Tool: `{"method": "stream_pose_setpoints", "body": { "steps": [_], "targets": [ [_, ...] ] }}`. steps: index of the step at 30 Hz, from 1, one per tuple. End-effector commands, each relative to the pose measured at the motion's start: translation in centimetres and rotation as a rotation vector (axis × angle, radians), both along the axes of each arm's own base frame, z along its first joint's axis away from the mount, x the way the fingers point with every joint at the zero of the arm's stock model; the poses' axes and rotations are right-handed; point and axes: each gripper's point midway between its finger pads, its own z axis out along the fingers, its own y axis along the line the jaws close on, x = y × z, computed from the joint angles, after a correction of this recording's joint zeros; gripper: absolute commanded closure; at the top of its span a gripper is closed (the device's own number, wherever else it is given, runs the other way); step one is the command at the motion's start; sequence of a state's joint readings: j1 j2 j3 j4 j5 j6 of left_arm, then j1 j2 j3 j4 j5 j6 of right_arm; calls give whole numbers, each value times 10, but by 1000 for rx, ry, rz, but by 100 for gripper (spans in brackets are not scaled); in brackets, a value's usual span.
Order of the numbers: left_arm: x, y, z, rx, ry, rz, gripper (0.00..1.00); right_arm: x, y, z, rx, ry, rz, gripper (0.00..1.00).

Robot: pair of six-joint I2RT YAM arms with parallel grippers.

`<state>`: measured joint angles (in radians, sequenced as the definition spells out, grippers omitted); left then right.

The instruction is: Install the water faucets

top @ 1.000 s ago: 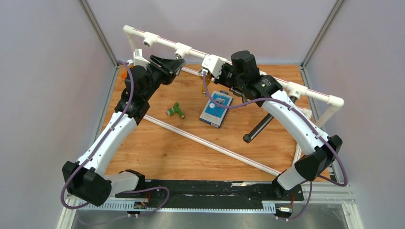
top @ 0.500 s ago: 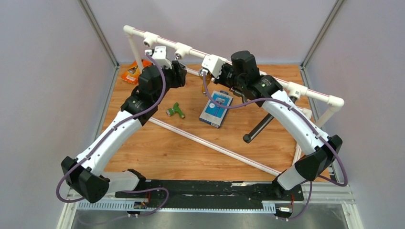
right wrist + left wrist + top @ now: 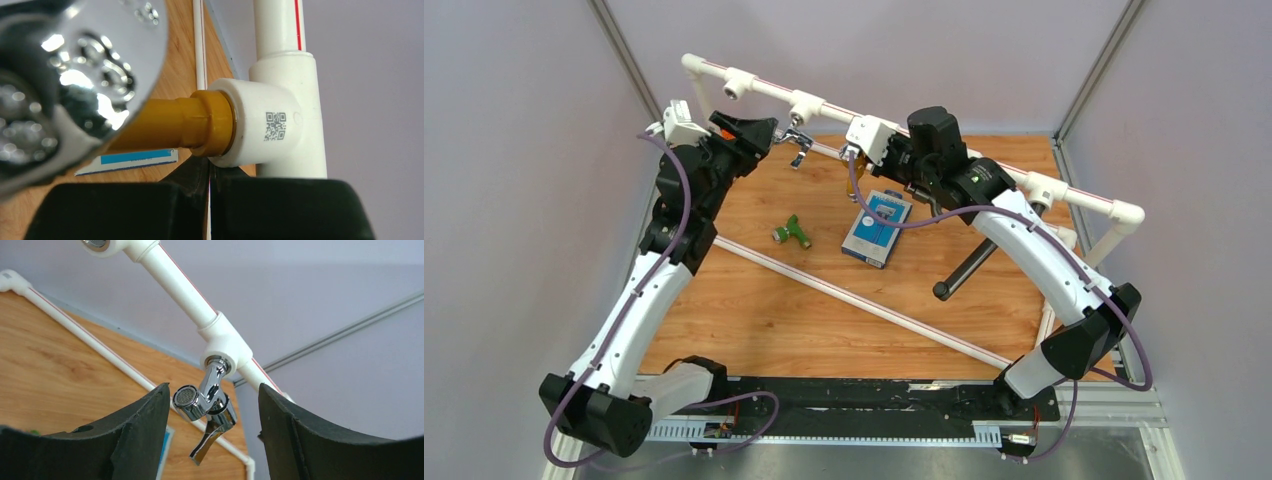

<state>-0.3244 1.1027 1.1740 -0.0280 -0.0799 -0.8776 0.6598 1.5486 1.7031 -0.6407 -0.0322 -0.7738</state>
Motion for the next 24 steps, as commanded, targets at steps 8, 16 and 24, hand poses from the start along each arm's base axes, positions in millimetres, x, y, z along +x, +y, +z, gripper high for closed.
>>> {"method": "stream_pose_setpoints", "body": {
  "steps": [8,16,24],
  "targets": [
    [15,-24,11,-306,45,-120,23,-26,6,-67,-114,203,63,99],
    [26,-41,3,-273,54,-195,40,-25,5,-68,-116,203,60,99],
    [24,-38,7,130,-63,-216,83,-25,5,-65,-113,199,55,99]
  ]
}}
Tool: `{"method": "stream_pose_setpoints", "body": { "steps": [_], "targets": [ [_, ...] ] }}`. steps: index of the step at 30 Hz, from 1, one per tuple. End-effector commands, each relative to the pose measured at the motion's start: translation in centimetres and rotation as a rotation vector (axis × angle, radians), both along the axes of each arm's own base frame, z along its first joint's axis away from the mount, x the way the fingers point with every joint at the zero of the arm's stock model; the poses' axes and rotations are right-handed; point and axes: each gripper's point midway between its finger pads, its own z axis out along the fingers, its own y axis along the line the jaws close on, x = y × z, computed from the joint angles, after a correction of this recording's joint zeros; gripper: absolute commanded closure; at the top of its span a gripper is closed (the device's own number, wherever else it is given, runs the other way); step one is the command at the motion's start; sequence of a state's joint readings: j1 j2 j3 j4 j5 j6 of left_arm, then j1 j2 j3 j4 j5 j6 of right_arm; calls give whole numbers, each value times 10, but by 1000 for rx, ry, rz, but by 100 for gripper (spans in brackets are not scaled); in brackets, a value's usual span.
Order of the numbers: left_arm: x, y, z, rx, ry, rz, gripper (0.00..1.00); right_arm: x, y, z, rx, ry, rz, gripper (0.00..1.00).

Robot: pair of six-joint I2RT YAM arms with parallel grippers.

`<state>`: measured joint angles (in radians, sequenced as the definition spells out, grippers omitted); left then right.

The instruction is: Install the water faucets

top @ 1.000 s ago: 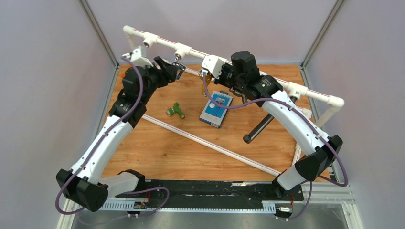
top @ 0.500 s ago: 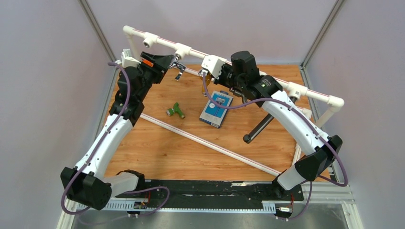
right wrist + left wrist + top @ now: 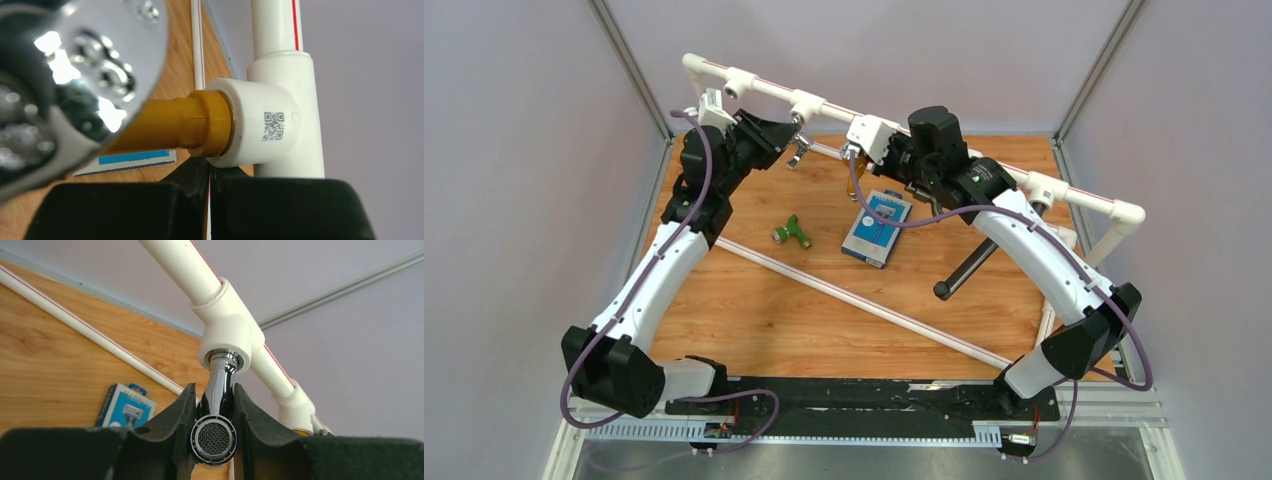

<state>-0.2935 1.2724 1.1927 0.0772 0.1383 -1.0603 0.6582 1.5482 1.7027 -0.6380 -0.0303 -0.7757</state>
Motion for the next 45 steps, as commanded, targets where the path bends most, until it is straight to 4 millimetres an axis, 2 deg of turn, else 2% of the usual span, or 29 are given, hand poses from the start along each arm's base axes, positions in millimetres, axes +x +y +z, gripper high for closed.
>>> {"method": "stream_pose_setpoints", "body": {
  "steps": [1,2,3,4,5,6,11,12,15,17,18,19,20,21,25,29,30,31,32,35,36,39,42,44,45],
  "targets": [
    [-8,5,38,345,-223,-19,88,-26,7,-66,-112,202,58,99],
    [-8,11,24,504,-219,-11,89,-25,6,-65,-112,199,58,99],
    [-9,12,27,615,-248,19,90,-25,6,-65,-111,200,56,99],
    [-9,21,18,822,-284,35,90,-26,7,-66,-112,202,58,99],
    [-13,17,16,919,-293,70,89,-26,7,-65,-110,201,61,99],
    [-17,14,10,1116,-342,74,88,-26,7,-66,-113,203,58,99],
    [-20,7,0,1644,-505,90,84,-25,7,-64,-110,198,57,99],
    [-21,3,-8,1695,-523,75,82,-25,7,-64,-109,197,57,99],
    [-24,1,-9,1856,-601,39,74,-26,6,-63,-108,195,57,99],
    [-28,-4,-9,1864,-629,8,63,-26,6,-65,-109,196,56,99],
    [-30,-5,-5,1845,-641,8,61,-25,6,-66,-114,198,54,99],
    [-32,-5,2,1796,-635,29,53,-25,6,-65,-111,197,54,99],
    [-37,-4,13,1747,-650,50,50,-25,6,-65,-111,197,54,99],
    [-40,-5,21,1650,-636,75,41,-25,6,-67,-114,200,56,99],
    [-59,-5,55,1319,-606,116,26,-25,8,-68,-110,203,61,99],
    [-75,-1,69,985,-526,86,19,-26,7,-68,-112,204,60,99],
    [-82,1,76,838,-493,95,18,-25,7,-68,-112,202,58,99],
    [-80,8,74,784,-468,99,17,-25,7,-68,-111,204,59,99],
    [-88,11,83,643,-435,104,17,-25,7,-68,-112,205,59,99],
    [-90,37,83,389,-323,159,15,-25,8,-70,-114,208,62,99],
    [-86,48,76,292,-252,193,15,-25,8,-70,-114,208,62,99],
    [-88,59,66,6,-96,219,15,-25,8,-69,-112,208,63,99],
    [-85,54,44,-134,21,210,16,-26,8,-69,-111,206,63,99],
    [-82,41,30,-241,115,159,16,-25,8,-69,-111,204,64,99],
    [-78,35,30,-319,146,141,16,-25,8,-68,-109,204,64,99]
  ]
}}
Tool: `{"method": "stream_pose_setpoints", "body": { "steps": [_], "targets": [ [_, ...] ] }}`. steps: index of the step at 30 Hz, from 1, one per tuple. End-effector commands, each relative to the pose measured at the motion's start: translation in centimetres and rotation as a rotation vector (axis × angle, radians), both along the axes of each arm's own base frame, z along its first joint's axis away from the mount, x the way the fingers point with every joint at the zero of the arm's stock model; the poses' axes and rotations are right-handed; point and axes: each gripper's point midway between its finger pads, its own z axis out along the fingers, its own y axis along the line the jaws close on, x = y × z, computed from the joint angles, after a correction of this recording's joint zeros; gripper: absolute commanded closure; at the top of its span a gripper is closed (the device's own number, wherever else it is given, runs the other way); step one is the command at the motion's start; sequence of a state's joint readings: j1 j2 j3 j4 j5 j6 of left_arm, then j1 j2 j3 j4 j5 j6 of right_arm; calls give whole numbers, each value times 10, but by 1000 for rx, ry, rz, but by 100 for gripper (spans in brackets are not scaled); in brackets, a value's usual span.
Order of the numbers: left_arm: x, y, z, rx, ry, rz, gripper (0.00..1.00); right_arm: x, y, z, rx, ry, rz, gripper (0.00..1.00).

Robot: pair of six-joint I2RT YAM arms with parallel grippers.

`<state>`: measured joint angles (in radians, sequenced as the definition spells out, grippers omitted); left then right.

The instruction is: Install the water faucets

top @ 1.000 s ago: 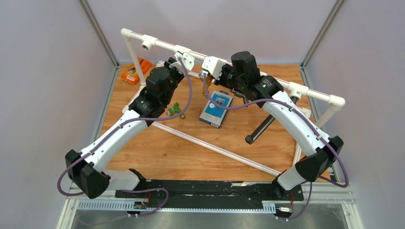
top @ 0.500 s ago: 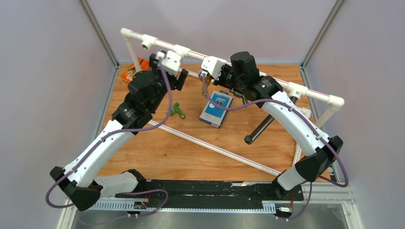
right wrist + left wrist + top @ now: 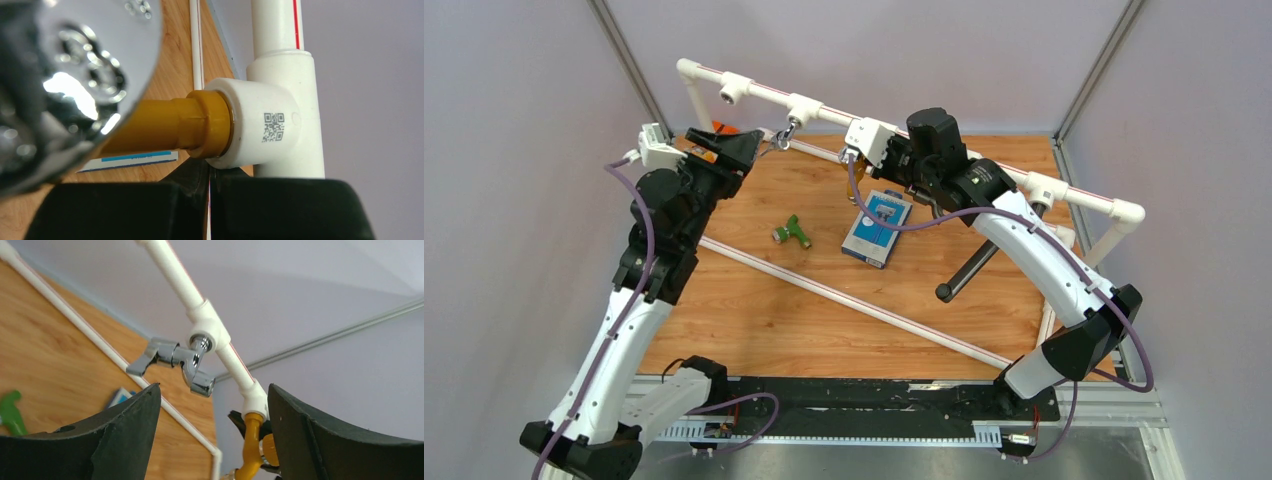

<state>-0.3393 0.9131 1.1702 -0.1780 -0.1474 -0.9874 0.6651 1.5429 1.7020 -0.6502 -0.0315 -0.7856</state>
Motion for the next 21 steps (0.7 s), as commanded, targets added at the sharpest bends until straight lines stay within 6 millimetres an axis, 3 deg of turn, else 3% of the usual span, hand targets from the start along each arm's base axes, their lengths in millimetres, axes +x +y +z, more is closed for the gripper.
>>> {"method": "stream_pose_setpoints", "body": {
  "steps": [1,5,11,14,21],
  "targets": [
    [9,-35,-34,-399,228,-141,16,-22,8,-69,-102,207,52,99],
    [22,-53,-50,-473,314,-191,16,-22,7,-68,-101,201,49,99],
    [40,-59,-48,-551,302,-198,16,-21,5,-69,-104,203,44,99],
    [46,-56,-35,-611,239,-196,17,-21,5,-70,-109,203,41,99],
    [61,-43,-40,-712,219,-110,23,-20,4,-71,-112,202,37,99]
  ]
}}
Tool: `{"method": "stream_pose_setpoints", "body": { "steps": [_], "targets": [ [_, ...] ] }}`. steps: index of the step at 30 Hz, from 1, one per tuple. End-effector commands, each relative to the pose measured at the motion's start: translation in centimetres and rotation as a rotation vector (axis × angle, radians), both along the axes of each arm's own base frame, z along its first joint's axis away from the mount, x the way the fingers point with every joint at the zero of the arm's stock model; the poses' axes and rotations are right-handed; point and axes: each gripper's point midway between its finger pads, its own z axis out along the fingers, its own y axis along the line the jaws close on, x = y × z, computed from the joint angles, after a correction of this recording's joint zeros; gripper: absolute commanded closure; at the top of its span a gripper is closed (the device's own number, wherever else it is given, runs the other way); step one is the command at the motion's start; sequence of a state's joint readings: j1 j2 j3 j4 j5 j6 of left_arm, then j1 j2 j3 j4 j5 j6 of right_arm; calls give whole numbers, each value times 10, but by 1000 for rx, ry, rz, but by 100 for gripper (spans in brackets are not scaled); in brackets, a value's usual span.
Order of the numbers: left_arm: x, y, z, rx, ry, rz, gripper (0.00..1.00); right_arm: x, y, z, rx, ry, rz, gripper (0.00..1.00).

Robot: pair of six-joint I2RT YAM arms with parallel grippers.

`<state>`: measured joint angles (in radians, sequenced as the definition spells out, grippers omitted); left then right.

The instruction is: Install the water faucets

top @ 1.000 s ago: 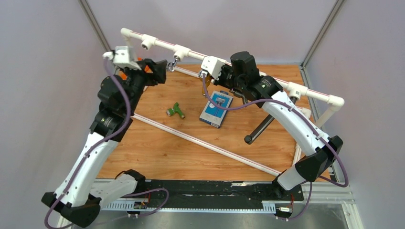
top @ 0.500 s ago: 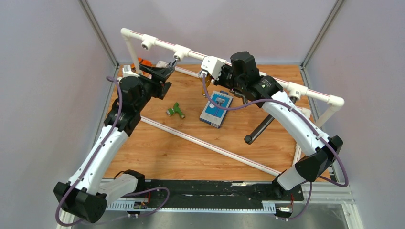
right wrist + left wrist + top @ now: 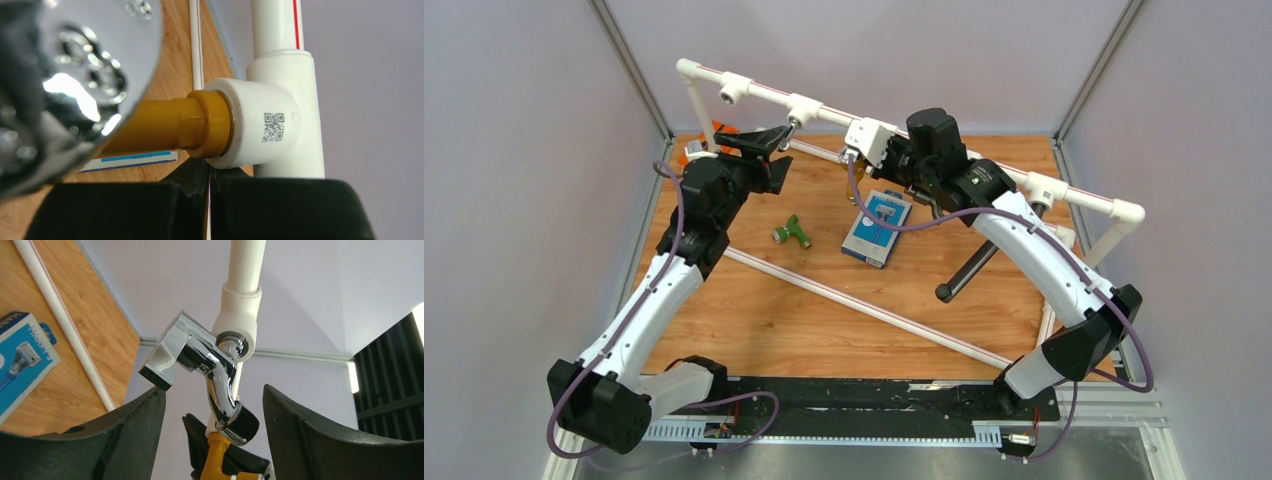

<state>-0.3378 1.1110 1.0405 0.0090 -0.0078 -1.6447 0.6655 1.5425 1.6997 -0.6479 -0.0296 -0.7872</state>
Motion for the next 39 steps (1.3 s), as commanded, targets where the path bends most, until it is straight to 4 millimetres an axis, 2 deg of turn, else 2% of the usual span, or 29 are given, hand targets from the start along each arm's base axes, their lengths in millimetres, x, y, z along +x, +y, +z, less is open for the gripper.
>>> {"method": "stream_pose_setpoints", "body": {
  "steps": [1,7,13,15,16,18,20,24,26,27,28,29,30,33,34,35,36,39],
  "targets": [
    [10,11,15,-129,-46,73,25,-21,4,-70,-109,203,37,99],
    [26,9,9,-193,-17,89,34,-20,4,-69,-109,201,36,99],
    [31,17,5,-227,-20,138,52,-21,5,-69,-108,202,38,99],
    [30,18,6,-186,-40,147,62,-21,5,-68,-105,201,40,99],
    [30,19,9,-170,-49,151,72,-21,5,-69,-108,202,38,100],
    [28,20,11,-92,-74,151,83,-21,5,-69,-109,202,39,100],
    [25,19,12,33,-109,144,88,-21,5,-69,-108,202,38,99],
    [21,17,11,393,-219,110,91,-20,5,-71,-110,205,38,99],
    [21,15,4,773,-353,63,92,-21,5,-70,-110,205,38,99],
    [17,6,10,868,-425,30,93,-20,5,-70,-109,204,38,100],
    [17,6,-1,1118,-486,-11,93,-20,5,-69,-107,203,40,100],
    [11,-4,1,1223,-541,-39,93,-20,5,-69,-107,203,40,99],
    [9,-2,-4,1454,-615,-65,92,-21,5,-68,-105,201,40,99],
    [2,-10,-14,1829,-753,-148,85,-21,5,-67,-104,200,41,99],
    [0,-6,-28,2014,-779,-231,80,-21,5,-67,-103,199,41,100],
    [-5,-14,-32,2092,-809,-281,77,-21,6,-68,-103,200,42,99],
    [-6,-10,-39,2260,-844,-349,73,-21,6,-66,-101,198,43,99],
    [-11,-10,-49,2532,-865,-414,68,-20,5,-67,-104,199,38,99]
  ]
}}
